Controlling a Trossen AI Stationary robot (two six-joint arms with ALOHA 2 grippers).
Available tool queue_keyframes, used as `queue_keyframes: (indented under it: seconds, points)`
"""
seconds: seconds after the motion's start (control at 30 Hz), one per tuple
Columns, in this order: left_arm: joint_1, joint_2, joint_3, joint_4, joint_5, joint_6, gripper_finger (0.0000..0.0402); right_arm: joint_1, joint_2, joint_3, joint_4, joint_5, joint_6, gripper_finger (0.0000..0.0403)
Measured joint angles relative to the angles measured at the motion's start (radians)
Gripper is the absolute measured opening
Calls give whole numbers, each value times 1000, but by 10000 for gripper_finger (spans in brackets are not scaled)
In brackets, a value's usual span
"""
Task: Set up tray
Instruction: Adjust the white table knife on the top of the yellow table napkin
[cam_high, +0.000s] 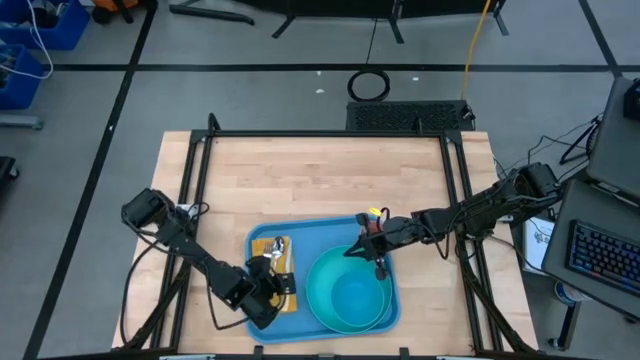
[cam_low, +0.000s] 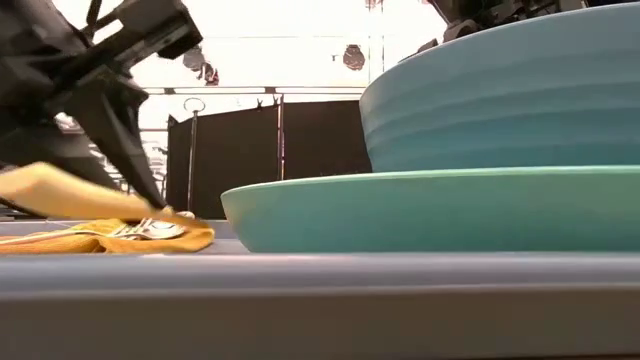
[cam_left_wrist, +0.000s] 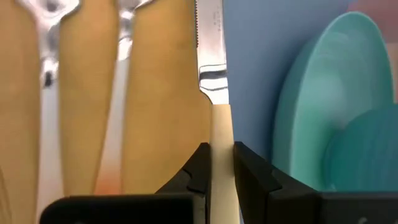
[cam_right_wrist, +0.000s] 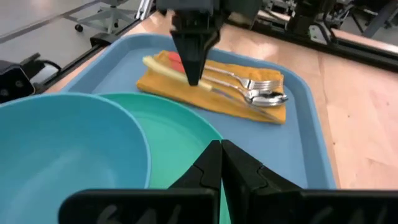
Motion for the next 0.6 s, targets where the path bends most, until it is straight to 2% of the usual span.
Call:
queue_keyframes:
  seconds: [0.17,0.33,0.43,0.6]
  points:
    - [3,20,1,-3,-4,-55,44,0,0,0,44,0,0,0]
    - [29,27,1,-81,-6,-88,44,0,0,0,42,0,-1,0]
    - [45,27,1,-127,48,-106,44,0,0,0,42,0,-2,0]
    - [42,27,1,-128,9,-107,44,1,0,0,42,0,-3,0]
